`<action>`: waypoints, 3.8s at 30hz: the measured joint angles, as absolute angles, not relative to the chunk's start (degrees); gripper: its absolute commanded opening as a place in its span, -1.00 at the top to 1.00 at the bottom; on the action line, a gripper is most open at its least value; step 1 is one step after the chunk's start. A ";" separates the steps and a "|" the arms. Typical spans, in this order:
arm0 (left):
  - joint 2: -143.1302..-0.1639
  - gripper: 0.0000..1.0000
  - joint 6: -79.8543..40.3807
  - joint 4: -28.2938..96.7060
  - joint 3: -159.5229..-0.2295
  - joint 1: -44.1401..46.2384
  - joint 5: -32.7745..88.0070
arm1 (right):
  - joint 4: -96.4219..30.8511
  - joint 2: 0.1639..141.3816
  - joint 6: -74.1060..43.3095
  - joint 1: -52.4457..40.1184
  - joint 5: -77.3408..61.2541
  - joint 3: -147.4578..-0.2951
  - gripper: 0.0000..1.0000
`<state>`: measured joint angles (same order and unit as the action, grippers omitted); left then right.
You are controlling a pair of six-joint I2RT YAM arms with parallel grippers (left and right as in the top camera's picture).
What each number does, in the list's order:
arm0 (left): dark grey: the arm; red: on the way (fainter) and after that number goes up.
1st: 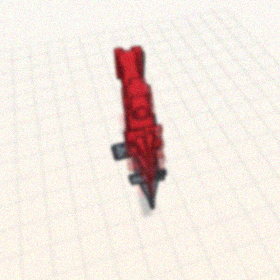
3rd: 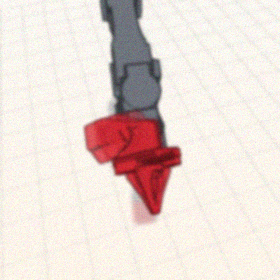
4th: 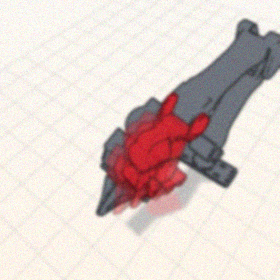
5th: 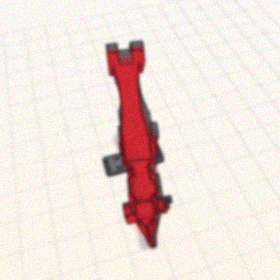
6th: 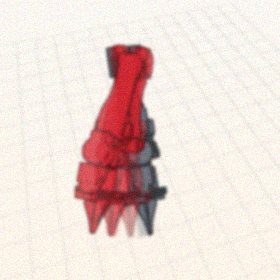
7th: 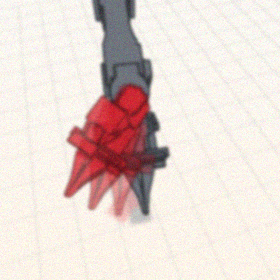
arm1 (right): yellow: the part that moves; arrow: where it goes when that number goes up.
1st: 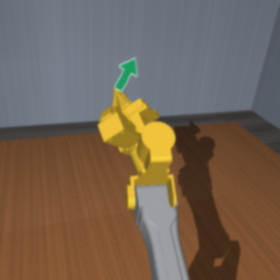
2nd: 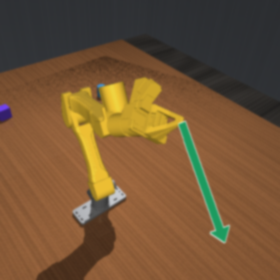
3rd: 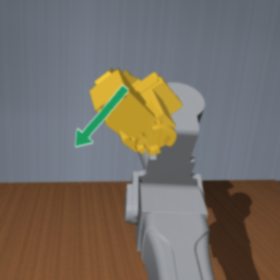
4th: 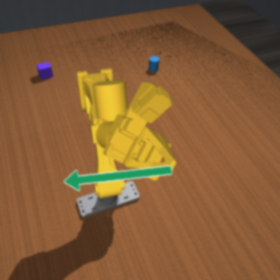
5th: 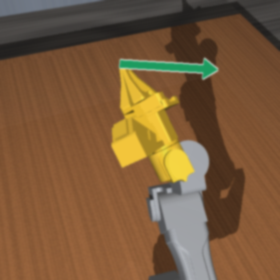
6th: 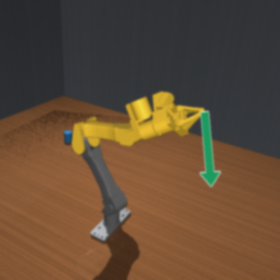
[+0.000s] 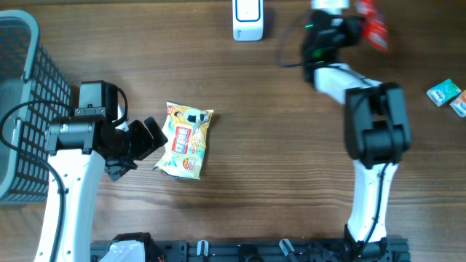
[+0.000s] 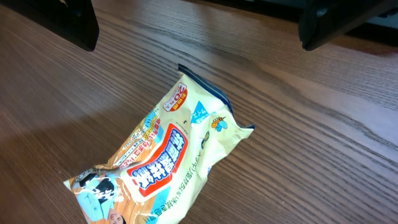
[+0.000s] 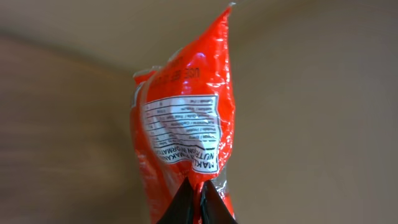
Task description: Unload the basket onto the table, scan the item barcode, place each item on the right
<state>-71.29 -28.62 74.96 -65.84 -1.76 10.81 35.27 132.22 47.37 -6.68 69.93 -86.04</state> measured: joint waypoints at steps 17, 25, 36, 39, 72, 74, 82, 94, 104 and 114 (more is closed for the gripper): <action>-71.29 -1.00 -28.62 74.96 -65.84 -1.76 10.81 | 29.78 132.22 42.85 18.31 84.99 -85.62 0.91; -71.29 -1.00 -28.60 74.96 -65.84 -1.76 10.81 | 29.12 132.22 38.52 25.74 85.34 -82.52 0.78; -71.29 -1.00 -28.62 74.96 -65.84 -1.76 10.81 | 26.57 132.22 34.48 26.92 82.48 -80.60 0.30; -71.29 -1.00 -28.62 74.96 -65.84 -1.76 10.81 | 26.22 132.22 34.28 26.41 81.17 -80.60 0.29; -71.31 -1.00 -28.62 74.94 -65.82 -1.76 10.83 | -27.92 100.82 5.50 -5.17 30.15 -79.92 -1.00; -71.31 -1.00 -28.62 74.96 -65.82 -1.76 10.81 | -30.81 96.86 0.95 -5.06 18.70 -79.96 -1.00; -71.31 -1.00 -28.62 74.98 -65.82 -1.76 10.83 | -37.36 95.79 -11.84 -6.20 -27.94 -79.96 -0.99; -71.31 -1.00 -28.62 74.98 -65.82 -1.76 10.83 | -34.59 106.43 -17.54 -23.29 -38.00 -79.96 0.10; -71.31 -1.00 -28.62 74.98 -65.82 -1.76 10.83 | -34.68 110.32 -22.48 -27.18 -37.58 -79.96 -0.63; -71.31 -1.00 -28.60 74.94 -65.82 -1.76 10.61 | -50.70 105.30 -22.59 -12.10 -29.43 -79.94 -0.99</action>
<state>-71.31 -28.60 74.94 -65.82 -1.76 10.61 -50.70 105.30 -22.59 -12.10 -29.43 -79.94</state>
